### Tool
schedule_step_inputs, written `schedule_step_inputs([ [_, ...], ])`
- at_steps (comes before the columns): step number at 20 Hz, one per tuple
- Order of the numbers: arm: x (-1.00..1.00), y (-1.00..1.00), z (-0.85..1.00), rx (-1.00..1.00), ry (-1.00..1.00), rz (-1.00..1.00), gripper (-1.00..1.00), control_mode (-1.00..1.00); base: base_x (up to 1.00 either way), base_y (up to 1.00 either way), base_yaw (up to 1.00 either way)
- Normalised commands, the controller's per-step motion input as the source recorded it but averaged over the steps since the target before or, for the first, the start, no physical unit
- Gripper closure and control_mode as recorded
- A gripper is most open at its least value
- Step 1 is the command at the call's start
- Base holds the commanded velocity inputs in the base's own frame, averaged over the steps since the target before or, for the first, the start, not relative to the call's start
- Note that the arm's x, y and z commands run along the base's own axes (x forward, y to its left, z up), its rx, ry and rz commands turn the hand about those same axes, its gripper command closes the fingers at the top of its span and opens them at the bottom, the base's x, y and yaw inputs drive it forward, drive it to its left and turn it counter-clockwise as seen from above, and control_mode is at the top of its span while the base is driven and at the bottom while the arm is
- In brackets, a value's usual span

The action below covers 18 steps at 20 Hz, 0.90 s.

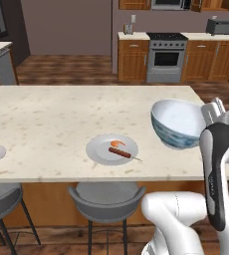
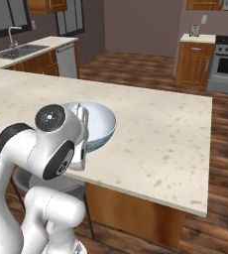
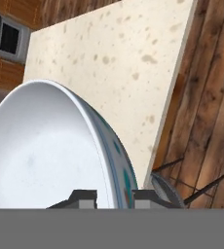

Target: Take the smaller bowl and place it next to the appetizer plate on the dining counter , and place the larger bowl next to the plate with cooked food.

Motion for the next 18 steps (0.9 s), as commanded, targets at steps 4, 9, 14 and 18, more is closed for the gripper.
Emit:
schedule_step_inputs([
  [4, 0.13, -0.02, -0.49, -0.01, -0.01, 0.00, 1.00, -1.00, 0.00, 0.00, 0.00],
  [9, 0.15, 0.01, -0.36, -0.20, -0.01, -0.05, 1.00, -1.00, 0.00, 0.00, 0.00],
  [14, 0.18, -0.06, -0.05, -0.02, 0.00, -0.01, 1.00, -1.00, 0.00, 0.00, 0.00],
  [18, 0.22, -0.09, -0.07, 0.01, 0.02, 0.00, 1.00, -1.00, 0.00, 0.00, 0.00],
])
